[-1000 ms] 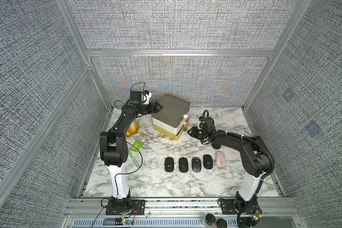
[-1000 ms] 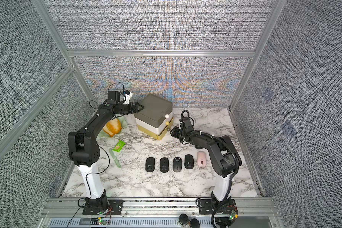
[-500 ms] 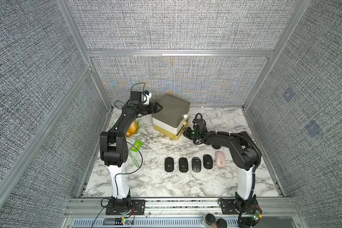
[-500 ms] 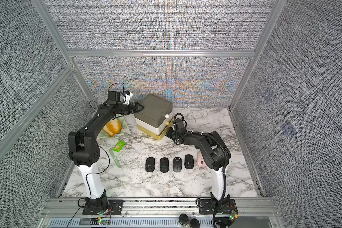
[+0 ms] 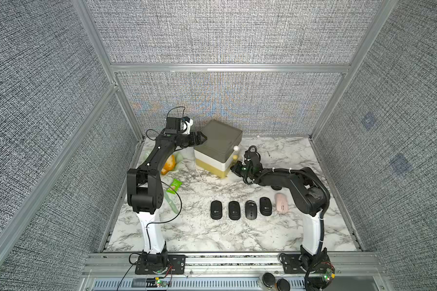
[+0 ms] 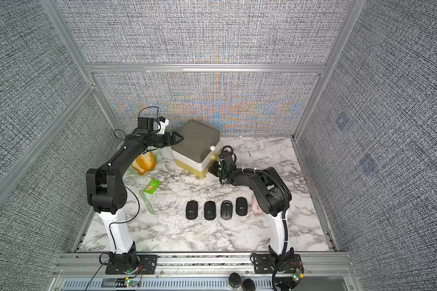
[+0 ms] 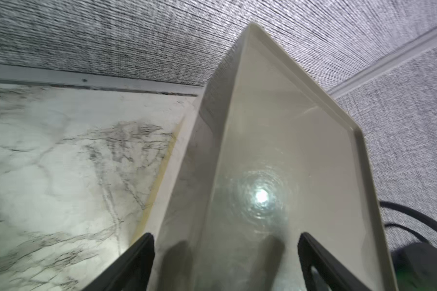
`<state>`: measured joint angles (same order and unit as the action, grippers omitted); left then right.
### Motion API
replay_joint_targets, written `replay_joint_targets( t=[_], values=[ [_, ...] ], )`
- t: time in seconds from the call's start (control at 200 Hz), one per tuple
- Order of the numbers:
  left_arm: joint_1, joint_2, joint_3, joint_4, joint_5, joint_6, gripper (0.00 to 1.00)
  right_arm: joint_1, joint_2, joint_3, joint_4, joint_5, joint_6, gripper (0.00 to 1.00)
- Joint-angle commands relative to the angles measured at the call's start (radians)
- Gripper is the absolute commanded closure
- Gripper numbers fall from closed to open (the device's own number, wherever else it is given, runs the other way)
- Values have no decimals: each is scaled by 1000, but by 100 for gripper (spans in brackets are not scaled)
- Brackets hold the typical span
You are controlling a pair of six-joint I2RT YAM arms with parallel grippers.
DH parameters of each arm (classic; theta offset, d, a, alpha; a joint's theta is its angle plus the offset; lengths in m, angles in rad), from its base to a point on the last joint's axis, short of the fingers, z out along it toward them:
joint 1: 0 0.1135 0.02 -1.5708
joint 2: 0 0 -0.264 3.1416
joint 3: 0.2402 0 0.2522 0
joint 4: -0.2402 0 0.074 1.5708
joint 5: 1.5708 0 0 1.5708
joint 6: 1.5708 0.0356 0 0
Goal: Take the mice out of the drawer
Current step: Close the drawer of the storage box, then reset both arms
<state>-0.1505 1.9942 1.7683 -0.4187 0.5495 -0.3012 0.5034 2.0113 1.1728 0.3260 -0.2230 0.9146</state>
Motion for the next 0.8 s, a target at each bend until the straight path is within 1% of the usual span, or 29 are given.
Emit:
replay_joint_targets(
  t=[0.0, 0.02, 0.065, 0.09, 0.145, 0.17, 0.195, 0.235, 0.295, 0.35, 0.41, 0.47, 0.5, 0.55, 0.595, 0.645, 0.695, 0.73, 0.795],
  values=[
    [8, -77, 7, -25, -111, 10, 7, -7, -113, -46, -71, 78, -69, 92],
    [11, -94, 9, -38, -139, 10, 7, -10, -140, -50, -116, 94, -89, 92],
    [14, -138, -4, -61, -217, 5, 3, -19, -204, -63, -208, 137, -144, 91],
    [17, -168, -17, -72, -272, -2, 1, -22, -252, -75, -256, 165, -178, 89],
    [17, -250, -75, -89, -412, -37, 1, -27, -363, -113, -341, 268, -250, 83],
    [16, -290, -108, -100, -488, -61, 1, -29, -419, -129, -375, 321, -271, 76],
    [17, -332, -139, -106, -560, -86, 1, -32, -469, -140, -410, 384, -300, 68],
    [17, -406, -234, -95, -667, -105, 1, -38, -543, -167, -446, 480, -352, 54],
    [17, -526, -398, -36, -795, -135, 1, -48, -635, -197, -500, 657, -422, 36],
    [17, -644, -593, 69, -902, -145, 0, -79, -704, -234, -525, 792, -474, 19],
    [17, -768, -847, 273, -957, -74, 1, -138, -763, -310, -515, 864, -502, 2],
    [17, -873, -1068, 463, -1029, -39, 0, -210, -801, -391, -463, 916, -523, 1],
    [17, -918, -1175, 579, -1047, 1, 0, -237, -813, -443, -397, 933, -550, 1],
    [17, -970, -1343, 788, -1089, 56, 1, -283, -818, -524, -289, 927, -605, 1],
    [18, -984, -1471, 946, -1109, 116, 1, -316, -810, -594, -180, 918, -651, 1],
    [18, -965, -1546, 1068, -1117, 170, 0, -348, -795, -670, -55, 882, -691, 1],
    [18, -924, -1589, 1176, -1082, 225, 0, -365, -784, -731, 44, 854, -722, 1],
    [19, -880, -1605, 1241, -1054, 252, 0, -373, -780, -770, 111, 824, -745, 1],
    [17, -801, -1616, 1362, -1044, 280, 0, -395, -761, -836, 238, 773, -760, 1]
  ],
)
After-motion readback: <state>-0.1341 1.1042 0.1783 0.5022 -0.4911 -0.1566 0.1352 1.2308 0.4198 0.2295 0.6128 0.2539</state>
